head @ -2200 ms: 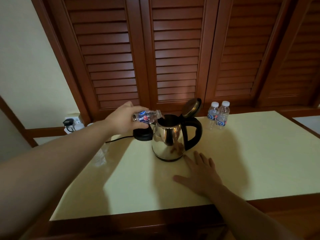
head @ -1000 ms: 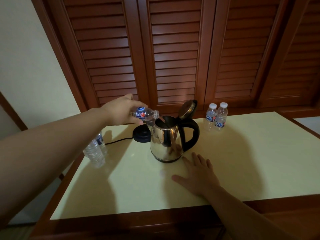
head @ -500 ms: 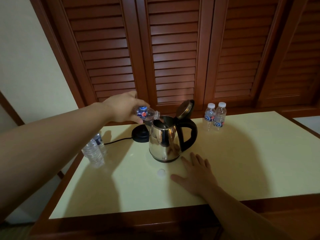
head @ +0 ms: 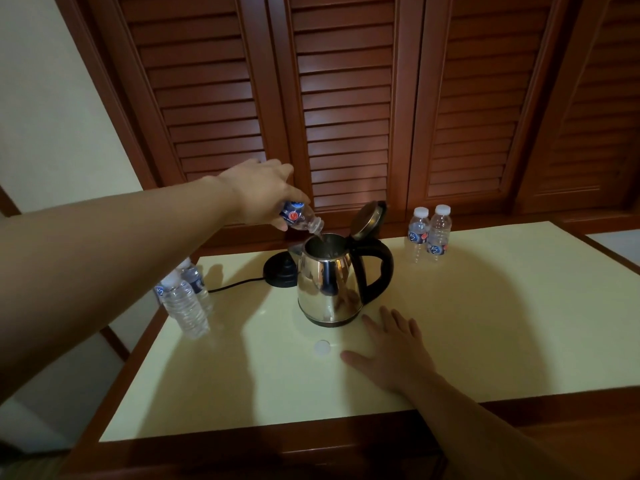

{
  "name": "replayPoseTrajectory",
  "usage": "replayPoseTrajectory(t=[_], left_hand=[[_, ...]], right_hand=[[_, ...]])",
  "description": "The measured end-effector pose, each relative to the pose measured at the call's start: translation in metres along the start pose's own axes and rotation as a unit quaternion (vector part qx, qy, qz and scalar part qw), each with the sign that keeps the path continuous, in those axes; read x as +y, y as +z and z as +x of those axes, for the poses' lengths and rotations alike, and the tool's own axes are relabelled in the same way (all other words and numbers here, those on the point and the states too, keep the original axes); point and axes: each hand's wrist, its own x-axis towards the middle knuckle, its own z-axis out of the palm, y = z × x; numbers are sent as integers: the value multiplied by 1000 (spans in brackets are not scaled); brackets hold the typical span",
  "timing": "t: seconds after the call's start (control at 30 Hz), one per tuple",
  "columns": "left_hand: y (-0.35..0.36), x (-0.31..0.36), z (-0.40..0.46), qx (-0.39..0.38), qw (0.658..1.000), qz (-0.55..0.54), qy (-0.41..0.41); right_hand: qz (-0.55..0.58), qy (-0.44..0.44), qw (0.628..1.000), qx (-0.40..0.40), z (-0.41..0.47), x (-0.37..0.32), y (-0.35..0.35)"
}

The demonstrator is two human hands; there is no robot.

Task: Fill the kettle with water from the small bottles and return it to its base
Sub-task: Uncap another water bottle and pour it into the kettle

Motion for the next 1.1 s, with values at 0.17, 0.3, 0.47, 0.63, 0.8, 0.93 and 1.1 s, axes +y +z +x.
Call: replayPoseTrajectory(t=[0.17,0.3,0.47,0.63,0.8,0.93,1.1], left_hand=[[-12,1,4,-19,999,31,11],[-17,0,6,-20,999,45,16],[-16,-1,4,-20,999,33,11],[-2,4,1,-18,999,-39,-20],[25,12,-2,-2,970,-214,-116],[72,23,-19,88,894,-393,-197],[131,81,-73,145,796,-537,-239]], right_hand=[[2,0,1000,3,0,0,1],[0,-1,1000,4,0,0,1],[-2,3,1000,3,0,-1,0],[-5,4,1000,0,1,-2,-1],[-5,8,1000,-4,-1,-3,-3],[-5,7,1000,-4,-2,-3,-4],[-13,6,1000,-8,-2,-4,-5]])
